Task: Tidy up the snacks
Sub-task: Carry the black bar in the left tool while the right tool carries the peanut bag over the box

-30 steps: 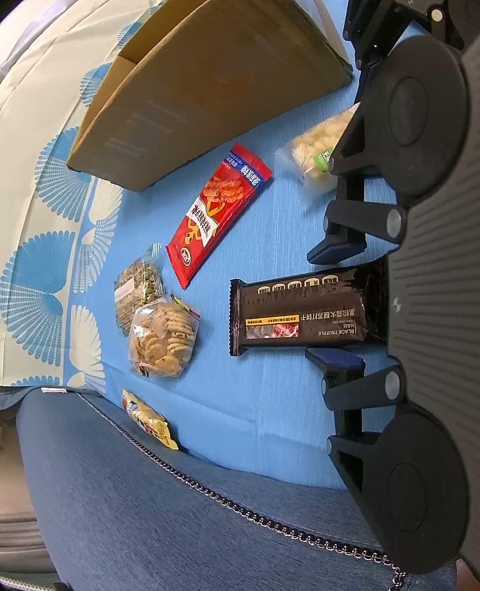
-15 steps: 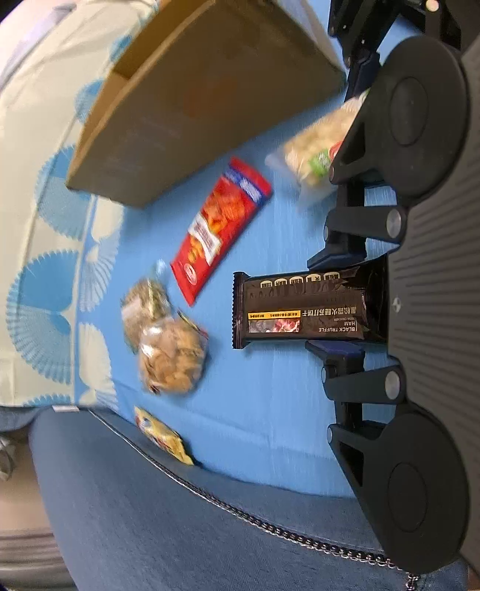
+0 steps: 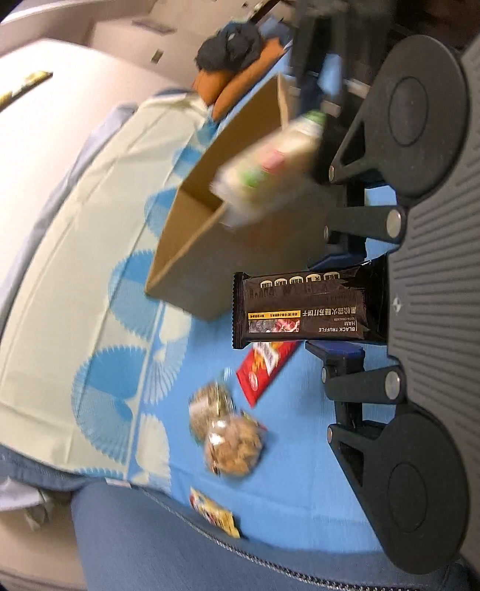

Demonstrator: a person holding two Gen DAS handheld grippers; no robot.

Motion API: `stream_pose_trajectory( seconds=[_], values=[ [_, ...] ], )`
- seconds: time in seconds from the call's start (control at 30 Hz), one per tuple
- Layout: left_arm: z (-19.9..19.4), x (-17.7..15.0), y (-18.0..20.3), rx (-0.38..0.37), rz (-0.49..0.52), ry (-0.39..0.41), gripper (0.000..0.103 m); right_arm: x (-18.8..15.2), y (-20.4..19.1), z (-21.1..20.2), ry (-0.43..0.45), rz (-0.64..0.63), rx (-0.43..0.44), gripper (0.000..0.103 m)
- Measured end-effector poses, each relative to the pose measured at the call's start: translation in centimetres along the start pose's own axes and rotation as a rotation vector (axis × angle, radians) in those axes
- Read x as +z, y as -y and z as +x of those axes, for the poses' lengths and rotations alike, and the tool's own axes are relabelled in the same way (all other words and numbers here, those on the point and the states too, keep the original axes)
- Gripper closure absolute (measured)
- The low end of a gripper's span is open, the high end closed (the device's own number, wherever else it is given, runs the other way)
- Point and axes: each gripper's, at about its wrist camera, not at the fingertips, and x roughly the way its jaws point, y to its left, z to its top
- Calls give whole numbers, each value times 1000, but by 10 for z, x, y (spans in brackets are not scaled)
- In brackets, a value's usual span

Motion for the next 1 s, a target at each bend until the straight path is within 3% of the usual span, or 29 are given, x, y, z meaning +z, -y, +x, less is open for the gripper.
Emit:
stream_pose_trajectory(
  seconds=[0.2,0.33,0.5,0.7,1.0],
  values=[
    [-9,-4,13,-70,47,10,60,19,27,-41,86,89,-77,65],
    [-13,-8,25,-71,84,-17,60,22,50,-57,126,145,-99,65],
    [-25,-10,43,-63,99,-23,60,25,87,-56,159,225,-96,65],
    [-31,-2,56,0,38,-55,60,38,130,-50,210,291,-83,65],
    [-28,35,101,28,71,-41,60,63,191,-31,264,252,-68,65]
  ],
)
